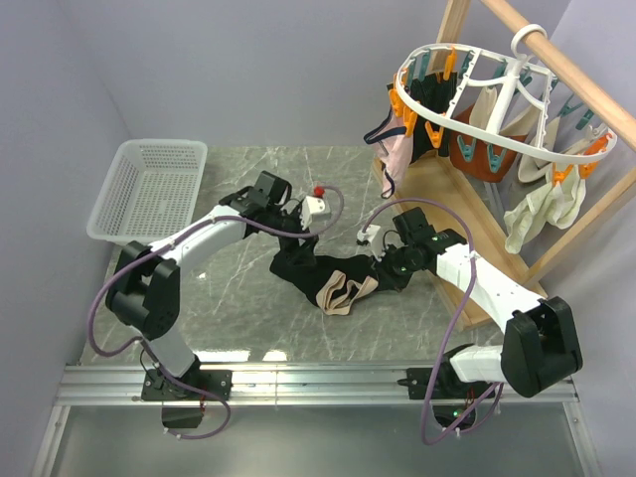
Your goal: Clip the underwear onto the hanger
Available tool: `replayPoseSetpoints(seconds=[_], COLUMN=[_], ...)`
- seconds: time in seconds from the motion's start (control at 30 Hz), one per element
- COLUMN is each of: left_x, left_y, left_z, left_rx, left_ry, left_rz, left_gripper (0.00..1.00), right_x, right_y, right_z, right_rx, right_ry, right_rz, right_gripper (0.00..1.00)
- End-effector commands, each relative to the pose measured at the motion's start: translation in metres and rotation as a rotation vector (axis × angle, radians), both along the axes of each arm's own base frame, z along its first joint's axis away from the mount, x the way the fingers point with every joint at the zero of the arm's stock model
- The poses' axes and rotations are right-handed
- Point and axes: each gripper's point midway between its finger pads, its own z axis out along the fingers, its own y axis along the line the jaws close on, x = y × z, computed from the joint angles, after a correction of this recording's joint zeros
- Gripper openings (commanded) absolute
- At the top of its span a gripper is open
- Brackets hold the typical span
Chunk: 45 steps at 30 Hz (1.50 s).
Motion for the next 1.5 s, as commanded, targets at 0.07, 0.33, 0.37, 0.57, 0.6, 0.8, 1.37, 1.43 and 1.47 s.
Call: replayPoseSetpoints(seconds=[0.07,0.33,0.37,0.57,0.6,0.8,1.37,1.43,1.47], left_x=[-0.015,-0.019,-0.021,-0.042,-0.043,-0.042,-0.044,-0.032,-0.020], left_y=[-0.018,-0.054,-0.057,-0.067,-0.068,-0.073,-0.070,-0.069,-0.060], left_z=[-0.011,-0.020,-0.024,-0.040,-0.042,-0.051,-0.053,-0.032,-0.022], left_rx=[-0.091,-0.142,-0.143,-0.131,-0.134,-0.117,-0.065,-0.096,-0.100], left_ry=[-0.204,-0.316,-0.312,-0.290,-0.285,-0.266,-0.161,-0.183,-0.140], left_rz=[-0.425,-0.725,-0.738,-0.838,-0.835,-0.859,-0.846,-0.768,-0.674], left_gripper=[0.79,0.75,0.74,0.67,0.67,0.70,0.12,0.06,0.00], right_x=[0.001,0.003,0.003,0.004,0.005,0.006,0.008,0.011,0.013], right_y=[-0.003,-0.001,-0.001,-0.002,-0.002,-0.002,-0.003,-0.004,-0.004], right_z=[-0.004,-0.003,-0.003,-0.002,-0.002,-0.001,0.002,0.006,0.009], right_rx=[-0.014,-0.006,-0.005,-0.009,-0.009,-0.006,-0.003,0.004,0.008], right_ry=[0.001,0.008,0.006,0.004,0.003,0.002,-0.014,-0.029,-0.036], right_rz=[-0.012,-0.036,-0.039,-0.044,-0.046,-0.050,-0.054,-0.062,-0.068], right_gripper=[0.00,0.00,0.00,0.00,0.00,0.00,0.00,0.00,0.00])
